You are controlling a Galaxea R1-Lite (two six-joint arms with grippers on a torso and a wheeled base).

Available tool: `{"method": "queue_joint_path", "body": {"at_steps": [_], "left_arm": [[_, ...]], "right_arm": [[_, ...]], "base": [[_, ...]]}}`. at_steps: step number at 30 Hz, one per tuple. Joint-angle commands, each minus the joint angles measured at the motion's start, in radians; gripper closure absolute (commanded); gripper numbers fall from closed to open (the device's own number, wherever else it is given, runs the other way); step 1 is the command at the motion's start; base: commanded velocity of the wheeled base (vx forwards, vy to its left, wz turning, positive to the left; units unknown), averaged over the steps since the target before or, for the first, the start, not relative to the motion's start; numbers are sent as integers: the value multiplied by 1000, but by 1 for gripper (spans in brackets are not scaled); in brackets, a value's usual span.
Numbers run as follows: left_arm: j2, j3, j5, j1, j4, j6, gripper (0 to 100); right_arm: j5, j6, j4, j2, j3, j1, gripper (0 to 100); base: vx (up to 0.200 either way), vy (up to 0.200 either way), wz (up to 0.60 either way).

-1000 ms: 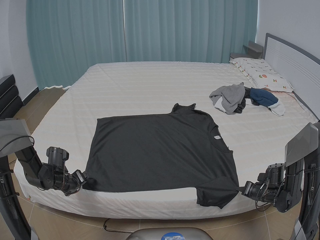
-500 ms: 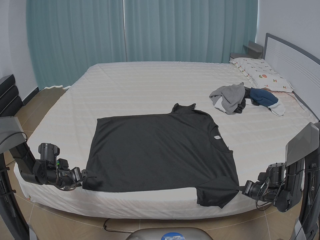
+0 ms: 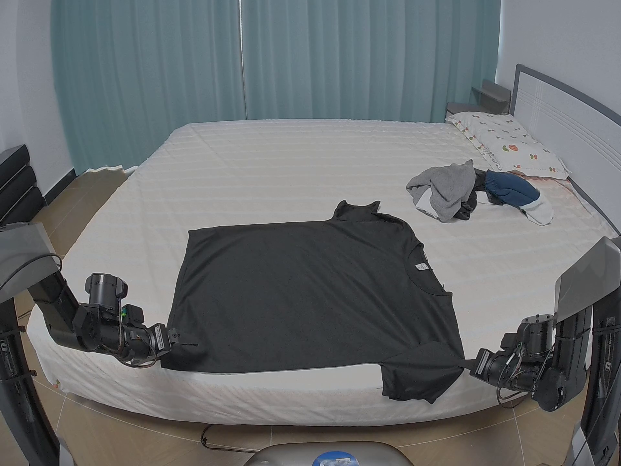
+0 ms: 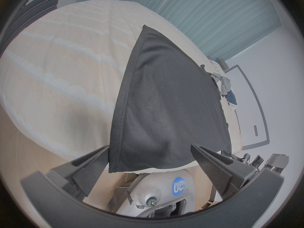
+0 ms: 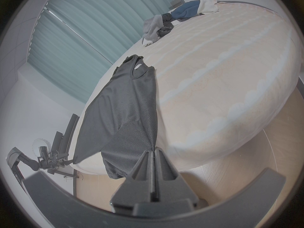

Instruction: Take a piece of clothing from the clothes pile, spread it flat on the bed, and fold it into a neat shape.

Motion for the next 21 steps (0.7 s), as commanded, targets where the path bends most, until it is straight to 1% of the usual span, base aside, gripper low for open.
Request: {"method": "queue_joint_path", "body": {"at_steps": [1,5,17,18,21], "left_arm": [[15,0,23,-13,0,4,0],[21,16,60,-18,0,50,0],[36,-9,68,-24,0,47,0],[36,-9,68,-24,1,46,100],[33,-4,68,-23,1,41,100]], "right_arm": [[0,0,-13,-8,1,0,100],[1,0,-13,-9,1,0,100],[1,0,-13,-9,0,3,100],[0,0,-15,-11,0,3,100],[0,0,-13,-9,1,3,100]], "base": [[0,0,0],[0,0,0],[0,0,0],[0,0,0],[0,0,0]]}}
